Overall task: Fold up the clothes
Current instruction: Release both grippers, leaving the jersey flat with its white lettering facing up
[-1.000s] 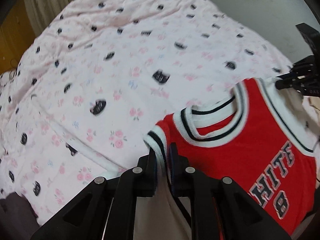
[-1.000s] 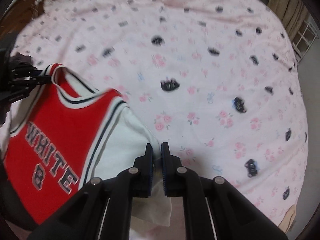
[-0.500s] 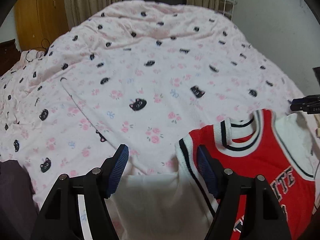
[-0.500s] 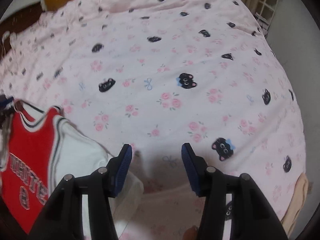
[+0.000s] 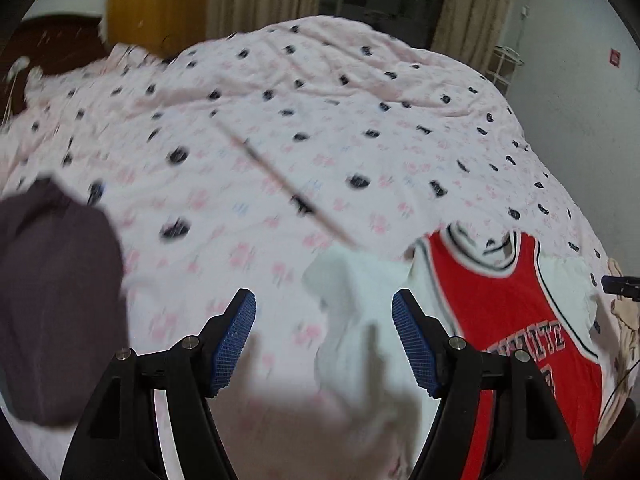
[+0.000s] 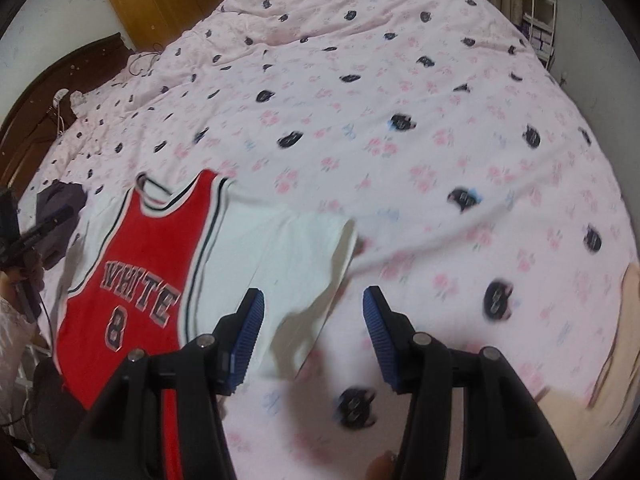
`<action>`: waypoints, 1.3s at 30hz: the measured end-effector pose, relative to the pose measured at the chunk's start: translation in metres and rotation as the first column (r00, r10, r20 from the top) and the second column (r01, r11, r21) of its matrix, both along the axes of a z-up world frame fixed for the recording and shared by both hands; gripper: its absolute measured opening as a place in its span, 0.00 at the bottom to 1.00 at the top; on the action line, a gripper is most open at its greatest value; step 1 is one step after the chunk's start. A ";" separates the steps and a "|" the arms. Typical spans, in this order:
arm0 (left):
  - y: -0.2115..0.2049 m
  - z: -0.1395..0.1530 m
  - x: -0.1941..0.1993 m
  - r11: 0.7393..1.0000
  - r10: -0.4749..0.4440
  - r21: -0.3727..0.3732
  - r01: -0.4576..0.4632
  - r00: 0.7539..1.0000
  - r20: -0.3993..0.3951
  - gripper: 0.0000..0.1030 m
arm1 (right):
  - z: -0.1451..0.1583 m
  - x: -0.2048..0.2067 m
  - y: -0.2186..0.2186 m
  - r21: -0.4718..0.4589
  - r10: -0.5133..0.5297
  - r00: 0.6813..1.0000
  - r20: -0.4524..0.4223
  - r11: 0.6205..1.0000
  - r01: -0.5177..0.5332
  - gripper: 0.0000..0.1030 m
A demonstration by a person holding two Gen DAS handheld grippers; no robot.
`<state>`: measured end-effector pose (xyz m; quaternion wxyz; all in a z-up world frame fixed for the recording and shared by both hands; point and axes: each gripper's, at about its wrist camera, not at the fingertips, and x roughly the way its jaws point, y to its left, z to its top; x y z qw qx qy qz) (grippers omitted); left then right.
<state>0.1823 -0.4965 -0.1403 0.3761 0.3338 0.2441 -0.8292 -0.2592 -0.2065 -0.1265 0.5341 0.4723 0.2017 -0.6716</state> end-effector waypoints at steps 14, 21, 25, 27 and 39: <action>0.066 -0.052 0.044 0.993 0.121 0.022 -0.119 0.979 -0.166 0.64 | -0.050 0.005 0.028 -0.034 -0.087 0.945 0.315 0.994 0.102 0.52; 0.065 -0.062 0.033 0.996 0.086 0.004 -0.087 0.989 -0.122 0.65 | -0.081 -0.003 0.021 -0.045 -0.176 0.889 0.422 0.976 0.215 0.52; 0.066 -0.064 0.035 0.996 0.085 0.008 -0.085 0.988 -0.133 0.66 | -0.086 -0.006 0.023 -0.058 -0.220 0.861 0.458 0.959 0.276 0.48; 0.067 -0.065 0.036 0.996 0.085 0.006 -0.085 0.988 -0.132 0.66 | -0.085 -0.003 0.024 -0.035 -0.244 0.873 0.422 0.958 0.284 0.21; 0.067 -0.064 0.037 0.997 0.083 0.006 -0.083 0.986 -0.144 0.67 | -0.032 0.017 0.050 -0.042 -0.242 0.939 0.243 0.965 0.260 0.03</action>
